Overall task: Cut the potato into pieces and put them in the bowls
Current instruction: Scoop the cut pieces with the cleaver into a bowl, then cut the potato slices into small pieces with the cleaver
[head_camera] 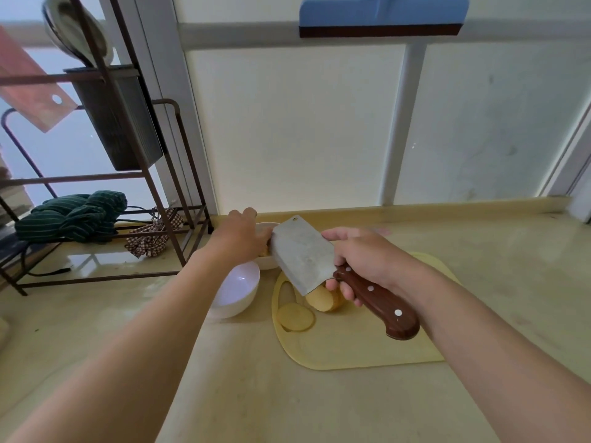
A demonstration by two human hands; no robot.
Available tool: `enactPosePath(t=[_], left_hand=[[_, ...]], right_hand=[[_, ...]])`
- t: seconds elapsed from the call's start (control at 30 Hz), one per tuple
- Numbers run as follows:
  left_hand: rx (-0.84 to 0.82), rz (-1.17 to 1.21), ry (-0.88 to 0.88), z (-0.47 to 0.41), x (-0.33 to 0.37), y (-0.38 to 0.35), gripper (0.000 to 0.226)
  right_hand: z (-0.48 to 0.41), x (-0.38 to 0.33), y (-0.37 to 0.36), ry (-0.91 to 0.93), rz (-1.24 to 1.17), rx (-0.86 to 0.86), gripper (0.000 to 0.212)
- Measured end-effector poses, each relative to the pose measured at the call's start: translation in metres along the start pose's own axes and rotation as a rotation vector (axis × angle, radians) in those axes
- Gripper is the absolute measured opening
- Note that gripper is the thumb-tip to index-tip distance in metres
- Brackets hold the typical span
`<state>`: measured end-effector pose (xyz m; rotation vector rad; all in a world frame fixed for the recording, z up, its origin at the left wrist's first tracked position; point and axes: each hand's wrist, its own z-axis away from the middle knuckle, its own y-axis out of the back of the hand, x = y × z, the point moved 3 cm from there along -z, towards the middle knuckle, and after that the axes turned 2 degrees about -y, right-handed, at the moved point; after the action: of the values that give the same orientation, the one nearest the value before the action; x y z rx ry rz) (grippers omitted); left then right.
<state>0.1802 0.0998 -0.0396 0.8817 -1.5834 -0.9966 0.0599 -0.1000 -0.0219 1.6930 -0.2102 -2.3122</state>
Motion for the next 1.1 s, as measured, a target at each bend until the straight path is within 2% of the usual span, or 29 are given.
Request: enactPosePath(t=[0.13,0.27,0.47,0.63,0.77,0.9,1.0,1.1], left_hand=[[0.027,0.002,0.030,-0.001,-0.011,0.004,0.038],[0.044,0.064,0.021,0.003,-0.005,0.009,0.047],[0.088,0.051,-0.258,0.034,0.049,0.014,0.037],[-0.062,0.028,-0.343,0.071,0.076,-0.001,0.040],[-0.129,0.106,-0.257,0.103,0.077,-0.011,0.049],[-0.086,-0.103,-0.189,0.131,0.077,-0.019,0.041],[-0.131,-0.214,-0.086,0.138,0.077,-0.021,0.033],[-0.173,-0.287,-0.065,0.140,0.079,-0.028,0.024]], right_hand=[[0.003,0.003,0.012,-0.004,-0.018,0.042,0.058],[0.006,0.008,0.028,-0.003,-0.044,0.096,0.058],[0.019,0.032,0.058,0.013,-0.129,0.157,0.056],[0.030,0.074,0.084,0.013,-0.243,0.240,0.057],[0.032,0.092,0.090,-0.002,-0.283,0.227,0.051],[0.032,0.093,0.090,0.021,-0.284,0.184,0.046],[0.033,0.095,0.090,0.038,-0.272,0.161,0.045],[0.032,0.097,0.090,0.039,-0.284,0.159,0.046]])
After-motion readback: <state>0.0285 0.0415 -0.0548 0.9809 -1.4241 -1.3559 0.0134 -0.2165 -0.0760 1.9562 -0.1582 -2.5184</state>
